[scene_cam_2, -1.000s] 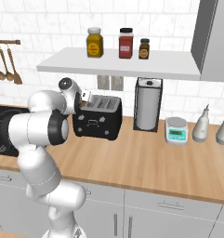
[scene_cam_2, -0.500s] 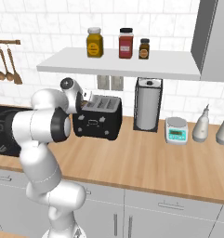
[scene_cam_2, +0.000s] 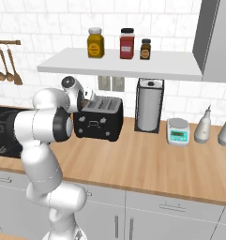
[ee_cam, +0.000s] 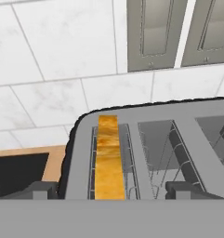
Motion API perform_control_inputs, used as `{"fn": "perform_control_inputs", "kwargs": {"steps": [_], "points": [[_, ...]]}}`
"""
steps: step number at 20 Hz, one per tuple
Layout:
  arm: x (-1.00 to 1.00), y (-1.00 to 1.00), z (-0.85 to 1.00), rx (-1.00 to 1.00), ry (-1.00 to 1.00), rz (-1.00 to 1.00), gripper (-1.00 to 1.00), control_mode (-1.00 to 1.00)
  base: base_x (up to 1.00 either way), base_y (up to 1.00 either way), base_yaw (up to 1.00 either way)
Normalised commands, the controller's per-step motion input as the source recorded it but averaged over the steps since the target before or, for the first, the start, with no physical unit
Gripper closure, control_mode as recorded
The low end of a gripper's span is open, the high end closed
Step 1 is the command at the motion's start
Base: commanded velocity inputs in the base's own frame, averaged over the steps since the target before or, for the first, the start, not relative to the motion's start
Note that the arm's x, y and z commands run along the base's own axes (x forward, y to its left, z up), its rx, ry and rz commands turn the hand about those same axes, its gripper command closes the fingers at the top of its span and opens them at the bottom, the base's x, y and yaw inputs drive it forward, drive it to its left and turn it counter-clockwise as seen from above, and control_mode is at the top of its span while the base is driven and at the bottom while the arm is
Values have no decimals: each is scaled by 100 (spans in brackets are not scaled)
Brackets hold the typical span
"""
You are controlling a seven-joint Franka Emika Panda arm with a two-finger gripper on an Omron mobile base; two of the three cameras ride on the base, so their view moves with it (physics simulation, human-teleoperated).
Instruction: Start the toaster. Once the lever pops up, take the bread to the plate on the dining counter.
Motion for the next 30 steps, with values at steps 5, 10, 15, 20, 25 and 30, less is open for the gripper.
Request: {"fn": "perform_control_inputs", "kwargs": {"steps": [5,10,15,20,25,30], "points": [[0,0,0,0,0,0,100,-100,0,0,0],[0,0,0,0,0,0,100,-100,0,0,0],[0,0,1,0,-4,0,100,-100,0,0,0],[0,0,32,0,-28,0,100,-100,0,0,0],[-9,0,50,0,-37,3,100,-100,0,0,0],[-31,0,40,0,-26,8,100,-100,0,0,0]]}}
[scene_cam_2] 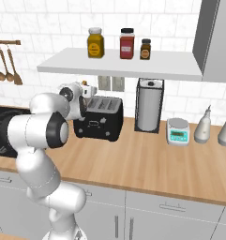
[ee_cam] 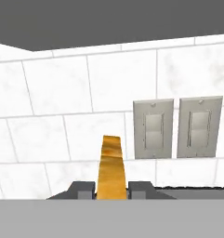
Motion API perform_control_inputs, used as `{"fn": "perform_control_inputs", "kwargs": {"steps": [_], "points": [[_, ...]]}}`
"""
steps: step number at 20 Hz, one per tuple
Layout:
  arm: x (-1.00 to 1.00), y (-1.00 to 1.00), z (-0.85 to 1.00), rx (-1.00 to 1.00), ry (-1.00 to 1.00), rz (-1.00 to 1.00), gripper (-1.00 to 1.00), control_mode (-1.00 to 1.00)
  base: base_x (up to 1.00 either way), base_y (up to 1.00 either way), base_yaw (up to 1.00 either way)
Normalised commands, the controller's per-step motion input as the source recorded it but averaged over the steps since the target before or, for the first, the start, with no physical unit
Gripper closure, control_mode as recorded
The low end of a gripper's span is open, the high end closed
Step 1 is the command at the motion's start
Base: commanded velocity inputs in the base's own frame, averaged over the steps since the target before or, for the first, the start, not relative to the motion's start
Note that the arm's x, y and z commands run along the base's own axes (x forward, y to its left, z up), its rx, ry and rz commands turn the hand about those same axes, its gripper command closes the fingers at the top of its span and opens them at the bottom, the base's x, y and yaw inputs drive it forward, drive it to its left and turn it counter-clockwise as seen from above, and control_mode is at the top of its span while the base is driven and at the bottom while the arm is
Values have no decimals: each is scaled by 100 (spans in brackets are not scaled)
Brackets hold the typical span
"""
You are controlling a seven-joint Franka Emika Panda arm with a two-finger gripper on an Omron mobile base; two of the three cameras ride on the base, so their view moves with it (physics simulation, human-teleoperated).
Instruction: Start the toaster. Once the lever pops up, take the bread to the plate on the dining counter.
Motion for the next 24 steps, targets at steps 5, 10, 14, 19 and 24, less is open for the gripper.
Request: {"fn": "perform_control_inputs", "kwargs": {"steps": [5,10,14,19,24], "points": [[-49,0,66,0,-22,14,100,-100,0,0,0],[-84,-2,53,1,-4,14,100,-100,0,0,0],[-99,-1,20,4,4,9,100,-100,0,0,0],[-100,-8,57,11,5,0,100,-100,0,0,0],[-100,-9,51,2,9,0,100,-100,0,0,0]]}}
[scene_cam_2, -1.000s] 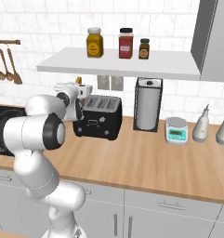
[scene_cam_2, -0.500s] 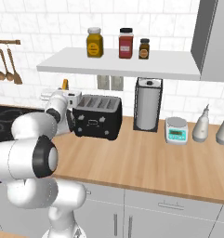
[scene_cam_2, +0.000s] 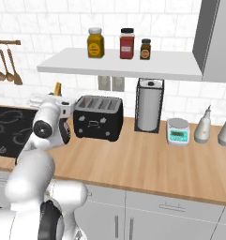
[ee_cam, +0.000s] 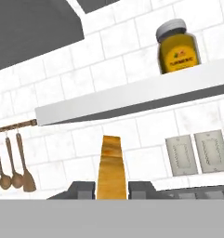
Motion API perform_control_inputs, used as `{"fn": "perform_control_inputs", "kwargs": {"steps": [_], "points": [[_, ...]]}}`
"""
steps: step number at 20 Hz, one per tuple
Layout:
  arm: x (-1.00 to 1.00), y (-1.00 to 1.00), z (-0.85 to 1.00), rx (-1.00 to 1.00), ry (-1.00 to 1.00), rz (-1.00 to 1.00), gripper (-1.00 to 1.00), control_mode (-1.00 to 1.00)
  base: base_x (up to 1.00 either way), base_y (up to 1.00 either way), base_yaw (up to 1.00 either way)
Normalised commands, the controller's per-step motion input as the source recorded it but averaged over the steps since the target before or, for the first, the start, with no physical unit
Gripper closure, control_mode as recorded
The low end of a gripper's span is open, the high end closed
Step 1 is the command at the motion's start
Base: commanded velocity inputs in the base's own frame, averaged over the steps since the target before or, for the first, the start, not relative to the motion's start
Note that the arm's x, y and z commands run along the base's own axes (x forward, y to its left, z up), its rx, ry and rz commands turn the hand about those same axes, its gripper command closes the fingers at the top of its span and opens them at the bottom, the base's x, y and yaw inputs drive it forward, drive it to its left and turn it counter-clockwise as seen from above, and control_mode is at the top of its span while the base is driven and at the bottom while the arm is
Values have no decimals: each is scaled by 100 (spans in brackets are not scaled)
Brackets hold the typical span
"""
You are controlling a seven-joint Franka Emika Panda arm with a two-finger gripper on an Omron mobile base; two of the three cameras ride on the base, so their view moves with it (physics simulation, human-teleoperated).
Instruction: Start the toaster. Once the lever pops up, take the bread to the plate on the dining counter.
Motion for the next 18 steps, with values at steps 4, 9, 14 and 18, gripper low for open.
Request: {"fn": "perform_control_inputs", "kwargs": {"steps": [4,9,14,18], "points": [[-100,-16,36,0,26,0,100,-100,0,0,0],[-100,-17,25,0,32,-5,100,-100,0,0,0],[-100,-21,31,-2,43,-7,100,-100,0,0,0],[-100,-14,6,-7,32,-12,100,-100,0,0,0]]}}
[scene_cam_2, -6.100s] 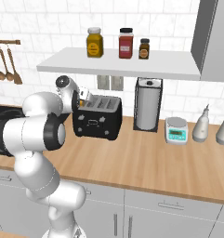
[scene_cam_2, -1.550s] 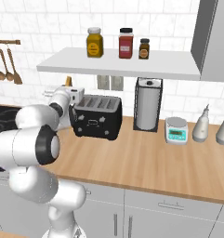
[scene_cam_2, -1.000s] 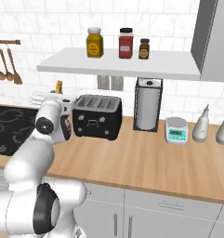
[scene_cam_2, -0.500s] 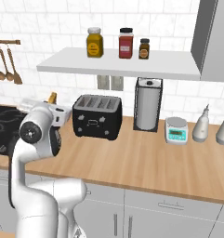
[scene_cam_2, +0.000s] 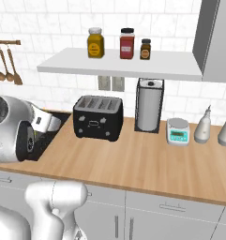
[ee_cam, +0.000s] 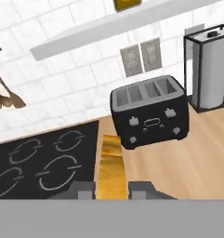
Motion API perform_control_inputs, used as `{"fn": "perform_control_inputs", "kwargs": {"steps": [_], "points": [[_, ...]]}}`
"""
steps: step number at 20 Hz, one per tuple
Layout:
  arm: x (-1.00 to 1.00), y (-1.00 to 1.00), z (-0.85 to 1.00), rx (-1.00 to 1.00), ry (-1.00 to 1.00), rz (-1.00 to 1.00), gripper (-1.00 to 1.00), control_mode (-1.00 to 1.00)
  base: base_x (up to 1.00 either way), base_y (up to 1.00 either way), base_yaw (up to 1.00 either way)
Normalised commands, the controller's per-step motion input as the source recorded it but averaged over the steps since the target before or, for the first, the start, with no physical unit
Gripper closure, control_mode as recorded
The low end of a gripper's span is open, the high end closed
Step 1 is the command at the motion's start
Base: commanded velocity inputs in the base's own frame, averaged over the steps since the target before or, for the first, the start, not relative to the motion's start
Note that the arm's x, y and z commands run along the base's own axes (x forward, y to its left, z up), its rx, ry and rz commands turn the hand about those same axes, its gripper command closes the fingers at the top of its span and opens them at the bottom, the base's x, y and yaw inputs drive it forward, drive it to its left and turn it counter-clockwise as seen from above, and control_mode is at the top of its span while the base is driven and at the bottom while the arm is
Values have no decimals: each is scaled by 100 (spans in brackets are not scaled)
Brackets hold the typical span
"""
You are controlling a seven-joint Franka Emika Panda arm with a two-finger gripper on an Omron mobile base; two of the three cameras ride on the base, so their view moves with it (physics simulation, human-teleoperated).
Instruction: Start the toaster. Once the lever pops up, take the bread to the plate on the dining counter.
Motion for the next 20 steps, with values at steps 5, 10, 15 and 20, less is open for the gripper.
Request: {"fn": "perform_control_inputs", "kwargs": {"steps": [5,10,15,20], "points": [[-85,-20,-32,-5,5,-19,100,-100,0,0,0],[-43,-15,-36,-3,0,-18,100,-100,0,0,0],[-36,-8,-20,-1,0,-16,100,-100,0,0,0],[0,0,0,0,0,0,100,100,-38,-18,-49]]}}
